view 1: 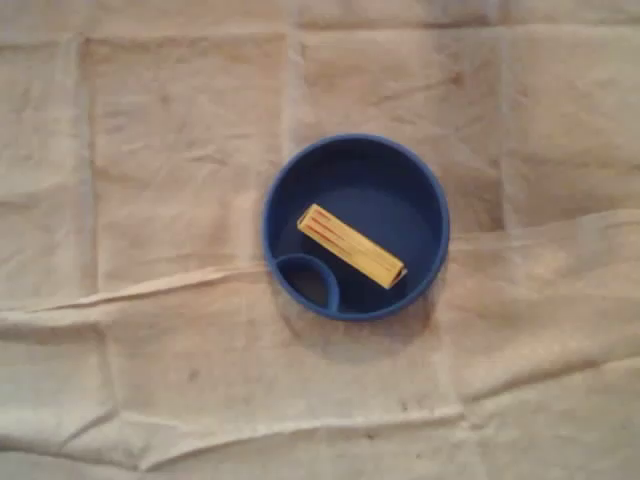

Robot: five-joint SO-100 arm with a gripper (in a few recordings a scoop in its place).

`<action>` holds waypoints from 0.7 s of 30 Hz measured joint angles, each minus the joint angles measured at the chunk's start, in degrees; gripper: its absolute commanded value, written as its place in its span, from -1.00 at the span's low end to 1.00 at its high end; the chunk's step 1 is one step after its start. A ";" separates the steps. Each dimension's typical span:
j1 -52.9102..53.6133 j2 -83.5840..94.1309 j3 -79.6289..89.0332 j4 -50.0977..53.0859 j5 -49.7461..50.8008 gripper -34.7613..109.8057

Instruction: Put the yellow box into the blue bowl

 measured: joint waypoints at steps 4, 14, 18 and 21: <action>0.35 7.73 8.26 0.00 -1.93 -0.52; 0.26 22.50 23.29 0.00 -5.36 -0.52; 0.26 26.89 26.98 0.00 -6.68 -0.52; 0.26 29.88 28.74 0.00 -7.47 -0.52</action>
